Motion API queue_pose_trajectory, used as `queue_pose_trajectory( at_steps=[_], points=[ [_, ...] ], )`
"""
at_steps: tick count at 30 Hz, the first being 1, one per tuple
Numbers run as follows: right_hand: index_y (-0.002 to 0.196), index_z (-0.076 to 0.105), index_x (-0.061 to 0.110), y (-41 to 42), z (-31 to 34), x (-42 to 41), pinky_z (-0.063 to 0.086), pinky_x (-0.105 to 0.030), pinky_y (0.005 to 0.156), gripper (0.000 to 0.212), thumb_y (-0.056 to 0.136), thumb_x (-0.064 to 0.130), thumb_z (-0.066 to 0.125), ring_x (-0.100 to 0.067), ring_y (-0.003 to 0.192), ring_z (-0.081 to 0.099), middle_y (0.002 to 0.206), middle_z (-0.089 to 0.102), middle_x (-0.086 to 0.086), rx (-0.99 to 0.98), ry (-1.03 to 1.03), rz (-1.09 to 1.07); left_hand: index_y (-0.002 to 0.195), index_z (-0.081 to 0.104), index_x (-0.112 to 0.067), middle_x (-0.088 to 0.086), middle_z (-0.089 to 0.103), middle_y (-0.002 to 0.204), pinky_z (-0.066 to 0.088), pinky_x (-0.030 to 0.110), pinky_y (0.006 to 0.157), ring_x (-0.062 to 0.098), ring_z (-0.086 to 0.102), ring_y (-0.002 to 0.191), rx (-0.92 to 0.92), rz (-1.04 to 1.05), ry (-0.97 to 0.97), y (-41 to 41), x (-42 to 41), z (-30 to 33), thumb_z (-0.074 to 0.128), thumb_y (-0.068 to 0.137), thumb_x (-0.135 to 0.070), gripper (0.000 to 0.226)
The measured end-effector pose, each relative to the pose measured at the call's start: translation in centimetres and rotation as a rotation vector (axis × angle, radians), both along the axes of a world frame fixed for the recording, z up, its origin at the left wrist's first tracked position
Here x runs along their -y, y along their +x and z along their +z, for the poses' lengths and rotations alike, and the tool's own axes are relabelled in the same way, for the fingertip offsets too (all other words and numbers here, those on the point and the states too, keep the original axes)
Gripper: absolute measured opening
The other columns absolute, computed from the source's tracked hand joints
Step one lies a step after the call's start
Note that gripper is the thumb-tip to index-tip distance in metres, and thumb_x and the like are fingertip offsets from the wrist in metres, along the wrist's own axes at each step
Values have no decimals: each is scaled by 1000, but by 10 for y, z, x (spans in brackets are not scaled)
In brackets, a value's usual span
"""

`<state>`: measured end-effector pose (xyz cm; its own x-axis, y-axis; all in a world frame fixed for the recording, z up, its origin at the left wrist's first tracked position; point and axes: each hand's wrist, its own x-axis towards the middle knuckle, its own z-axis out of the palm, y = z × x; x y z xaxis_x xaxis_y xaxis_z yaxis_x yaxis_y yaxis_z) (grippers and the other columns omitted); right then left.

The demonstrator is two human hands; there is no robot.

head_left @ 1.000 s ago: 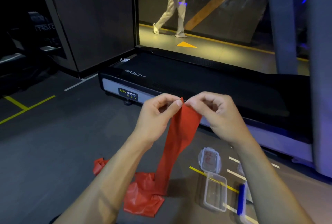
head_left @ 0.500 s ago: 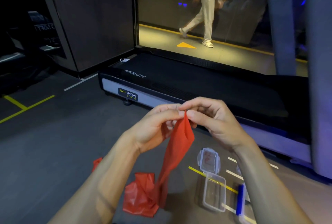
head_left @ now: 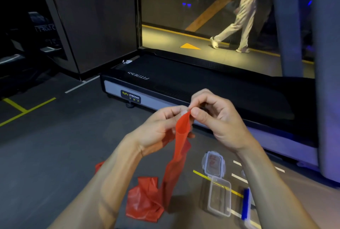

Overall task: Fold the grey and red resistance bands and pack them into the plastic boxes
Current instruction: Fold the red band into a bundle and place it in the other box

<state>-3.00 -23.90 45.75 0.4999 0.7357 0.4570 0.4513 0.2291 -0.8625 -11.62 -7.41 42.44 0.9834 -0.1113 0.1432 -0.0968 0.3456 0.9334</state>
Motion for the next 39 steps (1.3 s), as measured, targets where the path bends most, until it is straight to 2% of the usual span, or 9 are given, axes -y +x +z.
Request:
queue_pose_trajectory(
  at_steps=[4,8,13,21,26,29,32,36,39],
  points=[
    [95,64,10,3,-1,0,51,-31,82,3,96,12,62,-16,95,62,117,68,-4,2,25,6,100,73,-10,5,59,81,38,52,90,22,52,75,27,-18,63,1,-2,-5,60,94,-24,19],
    [98,57,9,3,-1,0,53,-28,84,14,93,21,61,-21,93,65,92,72,-5,-246,157,144,113,54,18,19,55,97,47,39,88,30,51,91,-5,-32,200,3,-4,-13,68,88,-36,61],
    [101,58,12,11,-6,5,49,-43,96,18,93,23,68,-21,86,61,79,61,-1,-491,170,280,94,72,-15,8,62,91,48,28,85,15,56,86,15,-20,428,5,-3,-20,67,95,-20,7],
    [96,65,15,14,-8,10,37,-58,89,23,90,35,75,-38,98,52,82,67,-4,-416,12,298,106,63,-1,11,47,99,42,32,92,17,46,91,18,-56,187,7,12,-27,74,87,-43,48],
    [94,65,14,12,-4,12,49,-43,99,18,92,31,71,-33,116,62,94,69,-8,-366,4,313,89,76,-23,-3,62,81,29,61,100,13,54,76,68,-84,-8,8,17,-27,74,88,-24,2],
    [94,65,14,11,-3,13,49,-44,102,15,92,28,71,-31,115,64,87,69,-4,-406,53,347,88,73,-24,-1,60,77,31,56,86,14,52,72,75,-80,18,7,18,-27,56,96,-3,28],
    [95,61,10,11,-2,11,44,-52,109,21,91,26,74,-24,90,63,77,60,-2,-486,171,428,100,69,-17,12,60,88,47,35,79,25,54,82,66,-130,206,5,19,-26,62,98,-11,10],
    [95,58,8,11,-1,10,55,-38,84,19,92,19,73,-14,68,56,74,55,0,-610,280,583,113,66,-18,-11,72,108,48,22,94,4,64,103,2,-318,424,6,22,-38,57,100,-17,16],
    [93,58,5,14,-1,14,49,-30,62,17,91,13,73,-13,58,49,72,56,-2,-694,284,680,99,64,-14,-12,65,92,44,25,86,5,57,88,-10,-280,515,10,21,-46,61,100,-18,6]
  ],
)
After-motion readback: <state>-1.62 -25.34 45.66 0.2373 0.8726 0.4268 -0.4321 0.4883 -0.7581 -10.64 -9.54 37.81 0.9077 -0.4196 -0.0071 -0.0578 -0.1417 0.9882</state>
